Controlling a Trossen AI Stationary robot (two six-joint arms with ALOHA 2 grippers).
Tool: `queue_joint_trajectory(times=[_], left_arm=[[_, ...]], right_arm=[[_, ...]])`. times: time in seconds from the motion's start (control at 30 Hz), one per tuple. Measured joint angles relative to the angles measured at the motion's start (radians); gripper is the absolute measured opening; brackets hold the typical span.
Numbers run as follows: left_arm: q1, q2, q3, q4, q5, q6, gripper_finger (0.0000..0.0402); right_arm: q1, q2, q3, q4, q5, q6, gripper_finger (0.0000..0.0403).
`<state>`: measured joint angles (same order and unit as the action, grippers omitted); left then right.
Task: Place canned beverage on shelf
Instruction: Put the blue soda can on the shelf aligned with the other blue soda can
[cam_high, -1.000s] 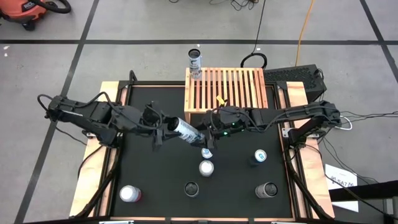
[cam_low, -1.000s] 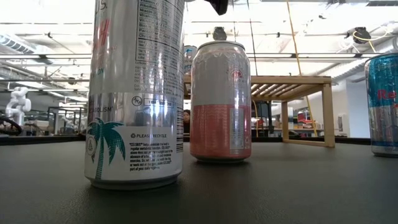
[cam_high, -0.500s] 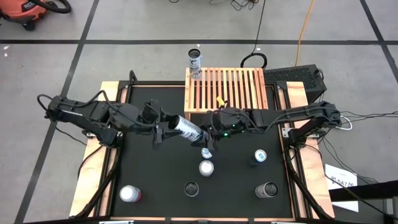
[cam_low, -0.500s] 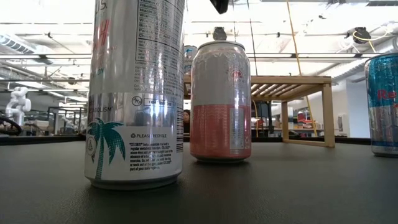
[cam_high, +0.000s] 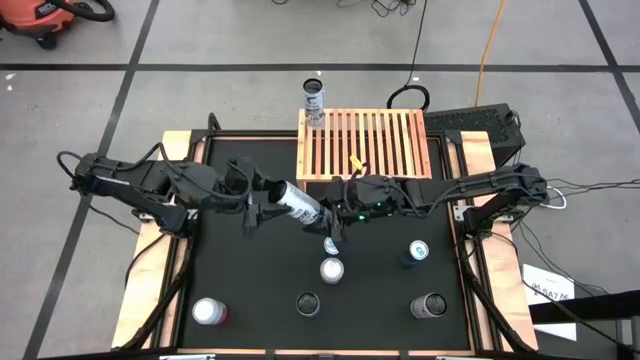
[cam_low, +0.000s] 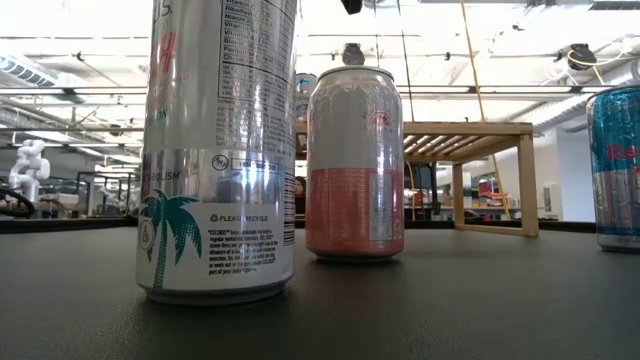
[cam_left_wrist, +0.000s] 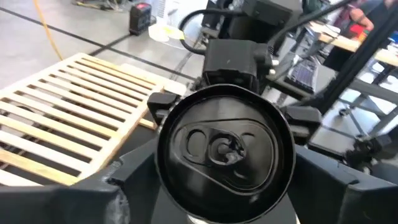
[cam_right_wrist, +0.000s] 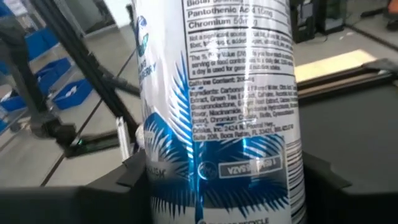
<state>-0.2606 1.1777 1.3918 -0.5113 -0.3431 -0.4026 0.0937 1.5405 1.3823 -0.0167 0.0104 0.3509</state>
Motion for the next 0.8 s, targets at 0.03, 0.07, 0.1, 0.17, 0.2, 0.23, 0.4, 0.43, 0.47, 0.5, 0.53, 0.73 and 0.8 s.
queue_joint_trajectory(times=[0.03, 0.07, 0.1, 0.17, 0.2, 0.23, 0.4, 0.43, 0.47, 0.5, 0.53, 0.73, 0.8], left_arm=[[0.000, -0.003, 0.000, 0.001, -0.005, 0.000, 0.0307], [0.001, -0.006, 0.000, 0.001, -0.012, 0.000, 0.0318], [0.000, -0.012, 0.000, 0.000, -0.012, -0.002, 0.0329], [-0.002, -0.031, -0.001, -0.011, -0.004, -0.009, 0.0348], [-0.002, -0.045, -0.001, -0.013, -0.001, -0.010, 0.0357], [-0.004, -0.059, -0.001, -0.023, 0.000, -0.011, 0.0363], [-0.004, -0.128, -0.001, -0.089, -0.064, -0.036, 0.0375], [-0.004, -0.140, -0.001, -0.099, -0.090, -0.036, 0.0375], [-0.004, -0.151, -0.001, -0.112, -0.115, -0.037, 0.0375], [-0.004, -0.160, -0.001, -0.127, -0.133, -0.037, 0.0375], [-0.004, -0.166, -0.001, -0.136, -0.146, -0.037, 0.0375], [-0.004, -0.150, -0.005, -0.168, -0.162, -0.061, 0.0375], [-0.004, -0.129, -0.015, -0.171, -0.163, -0.063, 0.0376]], right_arm=[[0.000, 0.001, 0.000, 0.011, 0.009, -0.004, 0.0244], [-0.002, 0.001, 0.000, 0.018, 0.012, -0.008, 0.0244], [-0.002, 0.001, 0.000, 0.025, 0.011, -0.012, 0.0244], [-0.003, 0.001, 0.000, 0.045, 0.013, -0.014, 0.0244], [-0.003, 0.001, 0.000, 0.053, 0.012, -0.015, 0.0244], [-0.003, 0.000, 0.000, 0.057, 0.010, -0.018, 0.0244], [-0.003, -0.010, 0.000, 0.033, -0.001, -0.044, 0.0244], [-0.003, -0.015, 0.000, 0.041, -0.002, -0.049, 0.0244], [-0.003, -0.026, 0.000, 0.039, -0.004, -0.056, 0.0244], [-0.003, -0.036, 0.000, 0.029, -0.004, -0.063, 0.0244], [-0.003, -0.046, 0.000, 0.030, -0.004, -0.069, 0.0244], [-0.020, -0.109, 0.002, -0.012, -0.008, -0.111, 0.0244], [-0.032, -0.128, 0.002, -0.040, -0.007, -0.116, 0.0244]])
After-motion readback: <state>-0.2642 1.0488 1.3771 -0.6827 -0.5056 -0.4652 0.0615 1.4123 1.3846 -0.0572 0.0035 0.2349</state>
